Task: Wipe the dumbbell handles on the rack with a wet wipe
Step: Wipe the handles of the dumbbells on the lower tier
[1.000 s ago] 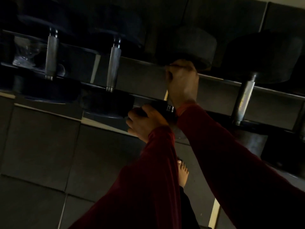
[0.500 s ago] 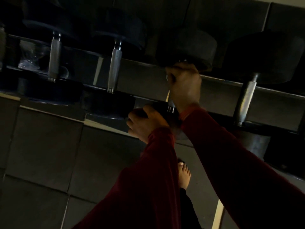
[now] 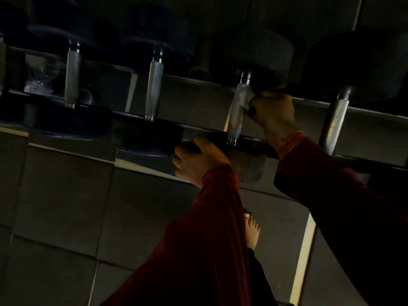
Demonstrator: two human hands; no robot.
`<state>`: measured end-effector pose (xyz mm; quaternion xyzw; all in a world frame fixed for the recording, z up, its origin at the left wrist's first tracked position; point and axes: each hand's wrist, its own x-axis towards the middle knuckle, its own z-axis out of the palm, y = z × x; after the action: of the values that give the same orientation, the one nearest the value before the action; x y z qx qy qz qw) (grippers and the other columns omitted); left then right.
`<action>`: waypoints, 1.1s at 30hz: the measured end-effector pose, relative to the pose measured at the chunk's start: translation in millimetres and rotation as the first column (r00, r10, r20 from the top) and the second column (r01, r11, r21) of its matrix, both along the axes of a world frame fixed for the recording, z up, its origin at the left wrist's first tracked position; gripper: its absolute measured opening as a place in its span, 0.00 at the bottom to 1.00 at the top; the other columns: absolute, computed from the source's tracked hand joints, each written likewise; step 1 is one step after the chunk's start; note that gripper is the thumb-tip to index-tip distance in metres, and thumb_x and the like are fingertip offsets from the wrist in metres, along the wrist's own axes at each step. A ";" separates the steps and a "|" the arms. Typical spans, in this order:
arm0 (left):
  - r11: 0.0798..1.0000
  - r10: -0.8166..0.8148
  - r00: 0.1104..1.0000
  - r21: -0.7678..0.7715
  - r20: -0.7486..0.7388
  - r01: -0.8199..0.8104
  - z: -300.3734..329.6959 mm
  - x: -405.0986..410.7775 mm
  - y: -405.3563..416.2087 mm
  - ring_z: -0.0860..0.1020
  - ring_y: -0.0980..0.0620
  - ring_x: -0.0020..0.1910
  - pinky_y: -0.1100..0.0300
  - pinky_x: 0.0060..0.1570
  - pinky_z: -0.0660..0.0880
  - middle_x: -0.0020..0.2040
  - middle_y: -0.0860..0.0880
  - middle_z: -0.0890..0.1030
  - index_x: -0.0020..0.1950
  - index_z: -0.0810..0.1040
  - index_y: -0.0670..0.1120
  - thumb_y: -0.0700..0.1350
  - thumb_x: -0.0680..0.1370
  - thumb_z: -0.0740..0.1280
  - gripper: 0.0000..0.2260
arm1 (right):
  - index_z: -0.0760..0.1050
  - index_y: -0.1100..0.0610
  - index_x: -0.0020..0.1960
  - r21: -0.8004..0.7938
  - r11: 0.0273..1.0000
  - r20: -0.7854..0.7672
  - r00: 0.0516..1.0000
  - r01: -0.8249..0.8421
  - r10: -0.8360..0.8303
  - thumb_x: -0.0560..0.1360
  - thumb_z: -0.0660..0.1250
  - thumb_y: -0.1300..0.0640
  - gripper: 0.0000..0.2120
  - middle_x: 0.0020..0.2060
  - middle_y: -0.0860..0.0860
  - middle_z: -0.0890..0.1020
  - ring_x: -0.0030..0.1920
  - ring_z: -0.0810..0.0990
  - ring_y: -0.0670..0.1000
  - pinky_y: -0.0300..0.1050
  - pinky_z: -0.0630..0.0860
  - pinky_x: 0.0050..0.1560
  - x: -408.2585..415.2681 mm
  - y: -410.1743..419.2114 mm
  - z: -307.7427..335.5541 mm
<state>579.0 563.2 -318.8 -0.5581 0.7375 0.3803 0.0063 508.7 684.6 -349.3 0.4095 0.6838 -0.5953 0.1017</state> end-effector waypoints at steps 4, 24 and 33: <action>1.000 0.000 1.000 -0.013 -0.001 0.000 -1.9 0.0 -1.1 0.69 0.44 0.61 0.62 0.46 0.51 0.61 0.43 0.75 0.61 0.75 0.43 0.51 0.78 0.62 0.16 | 0.82 0.57 0.52 -0.203 0.976 -0.064 0.995 -0.082 0.071 0.71 0.73 0.64 0.11 0.47 0.52 0.86 0.48 0.86 0.50 0.50 0.84 0.48 -4.8 8.6 5.9; 0.999 -0.030 1.000 -0.044 -0.003 0.030 -0.6 -0.8 -0.2 0.69 0.44 0.61 0.62 0.46 0.53 0.61 0.42 0.75 0.61 0.75 0.41 0.50 0.79 0.62 0.16 | 0.83 0.50 0.43 0.078 0.996 0.092 0.995 -0.046 0.039 0.67 0.76 0.53 0.05 0.41 0.48 0.86 0.45 0.85 0.48 0.51 0.83 0.49 2.9 0.4 -2.0; 0.999 -0.018 0.999 -0.040 -0.030 0.017 -1.6 -0.7 -0.7 0.69 0.44 0.58 0.60 0.50 0.55 0.57 0.42 0.75 0.57 0.76 0.42 0.50 0.78 0.62 0.15 | 0.78 0.46 0.35 0.105 0.994 0.112 0.994 -0.010 -0.002 0.66 0.77 0.55 0.09 0.41 0.48 0.85 0.46 0.85 0.51 0.53 0.83 0.50 13.6 -5.6 2.3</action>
<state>578.3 562.5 -320.4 -0.5457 0.7498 0.3739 -0.0126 522.4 679.0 -347.0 0.4457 0.7084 -0.5341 0.1192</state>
